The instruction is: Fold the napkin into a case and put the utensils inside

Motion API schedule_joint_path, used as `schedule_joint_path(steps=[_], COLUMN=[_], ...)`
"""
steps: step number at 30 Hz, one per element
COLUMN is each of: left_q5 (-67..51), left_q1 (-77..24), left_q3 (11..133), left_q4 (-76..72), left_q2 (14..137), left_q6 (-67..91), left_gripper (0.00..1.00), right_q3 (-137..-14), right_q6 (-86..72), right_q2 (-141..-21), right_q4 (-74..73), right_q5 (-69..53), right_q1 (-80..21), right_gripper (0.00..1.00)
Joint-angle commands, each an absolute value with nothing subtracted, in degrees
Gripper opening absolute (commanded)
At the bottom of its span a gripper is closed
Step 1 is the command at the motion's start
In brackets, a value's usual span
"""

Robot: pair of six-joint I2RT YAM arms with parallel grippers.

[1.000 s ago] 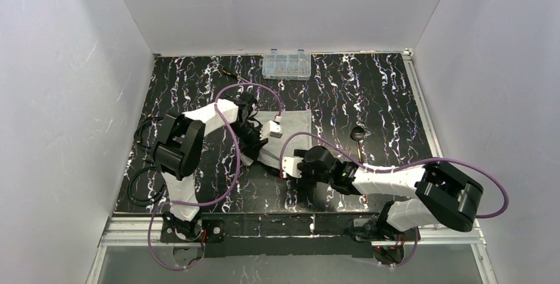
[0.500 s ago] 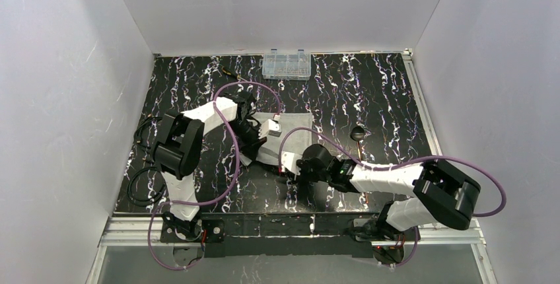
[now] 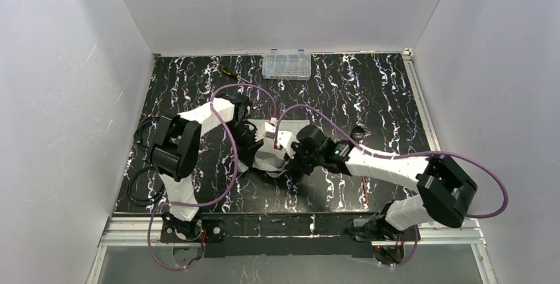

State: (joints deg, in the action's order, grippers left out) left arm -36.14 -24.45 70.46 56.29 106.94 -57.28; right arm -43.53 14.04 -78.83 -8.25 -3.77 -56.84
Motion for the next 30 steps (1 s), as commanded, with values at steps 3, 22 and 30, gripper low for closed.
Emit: schedule_joint_path(steps=[3,22,30], left_q5=[-39.9,-37.64,-34.96], left_q1=[-21.9,-20.48,-20.35], left_q3=[73.6,77.61,78.03], left_q4=[60.45,57.1,56.26], left_q2=[105.58,111.01,109.82], left_q6=[-55.82,-49.62,-48.2], left_gripper=[0.0,0.05,0.18], right_q3=[-48.4,-50.16,-54.61], right_q6=[8.78,1.06,-4.35], right_q2=[-83.23,-89.52,-96.83], right_q4=[-16.47,-15.04,-16.32], right_q5=[-18.98,-32.21,-40.97], right_q1=[-49.66,-37.78,-33.69], right_gripper=[0.01,0.01,0.01])
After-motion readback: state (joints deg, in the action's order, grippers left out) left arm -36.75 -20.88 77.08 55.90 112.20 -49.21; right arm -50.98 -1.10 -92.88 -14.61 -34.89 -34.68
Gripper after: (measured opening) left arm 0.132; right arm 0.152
